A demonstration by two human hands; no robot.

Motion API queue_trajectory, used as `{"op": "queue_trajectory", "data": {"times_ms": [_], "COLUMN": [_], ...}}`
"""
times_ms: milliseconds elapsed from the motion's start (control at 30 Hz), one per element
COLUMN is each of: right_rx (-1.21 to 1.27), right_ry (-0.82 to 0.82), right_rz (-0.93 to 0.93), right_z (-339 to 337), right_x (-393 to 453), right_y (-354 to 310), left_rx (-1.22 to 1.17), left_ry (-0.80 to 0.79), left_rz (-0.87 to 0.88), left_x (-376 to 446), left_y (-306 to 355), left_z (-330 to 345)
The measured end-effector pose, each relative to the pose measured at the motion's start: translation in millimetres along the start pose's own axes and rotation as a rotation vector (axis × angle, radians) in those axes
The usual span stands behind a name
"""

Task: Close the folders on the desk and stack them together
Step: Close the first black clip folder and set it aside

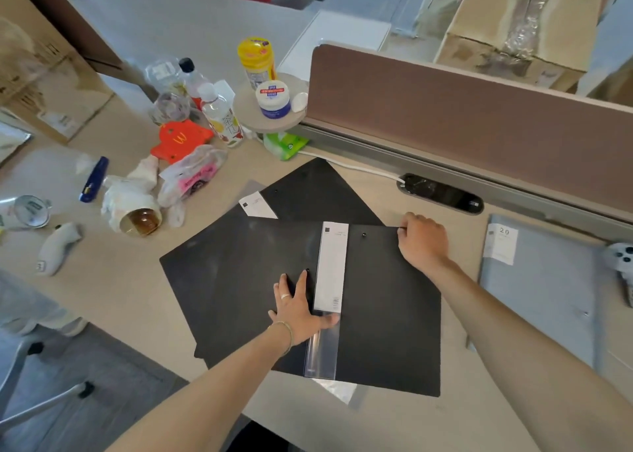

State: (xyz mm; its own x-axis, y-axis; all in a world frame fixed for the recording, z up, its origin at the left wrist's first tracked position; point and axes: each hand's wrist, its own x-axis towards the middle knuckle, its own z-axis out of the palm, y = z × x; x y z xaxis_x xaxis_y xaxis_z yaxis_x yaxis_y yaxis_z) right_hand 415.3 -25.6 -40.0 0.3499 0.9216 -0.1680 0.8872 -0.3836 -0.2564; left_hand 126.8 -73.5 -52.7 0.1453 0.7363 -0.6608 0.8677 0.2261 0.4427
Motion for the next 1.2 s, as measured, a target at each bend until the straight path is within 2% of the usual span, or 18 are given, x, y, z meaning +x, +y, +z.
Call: {"op": "queue_trajectory", "data": {"times_ms": [200,300,400,667,967,1200], "right_rx": [0.406,0.624,0.770,1.085,1.153,0.987], "right_ry": [0.042,0.046,0.043,0.034,-0.086,-0.091], "right_rz": [0.055,0.041,-0.007,-0.145,-0.248,-0.381], "right_z": [-41,-63,-79,-104,-96,-88], "right_x": [-24,-40,-53,-65,-58,-63], "right_y": [-7,-16,-31,-123,-248,-300], "left_rx": [-0.190,-0.343,-0.397,-0.531,-0.535,-0.645], "left_ry": [0.136,0.223,0.316,0.477,0.722,0.842], "left_rz": [0.035,0.081,0.123,0.201,0.061,-0.052], "left_x": [-12,-33,-57,-115,-156,-164], "left_y": [-4,-4,-3,-12,-51,-85], "left_z": [-1,-12,-31,-106,-188,-203]}}
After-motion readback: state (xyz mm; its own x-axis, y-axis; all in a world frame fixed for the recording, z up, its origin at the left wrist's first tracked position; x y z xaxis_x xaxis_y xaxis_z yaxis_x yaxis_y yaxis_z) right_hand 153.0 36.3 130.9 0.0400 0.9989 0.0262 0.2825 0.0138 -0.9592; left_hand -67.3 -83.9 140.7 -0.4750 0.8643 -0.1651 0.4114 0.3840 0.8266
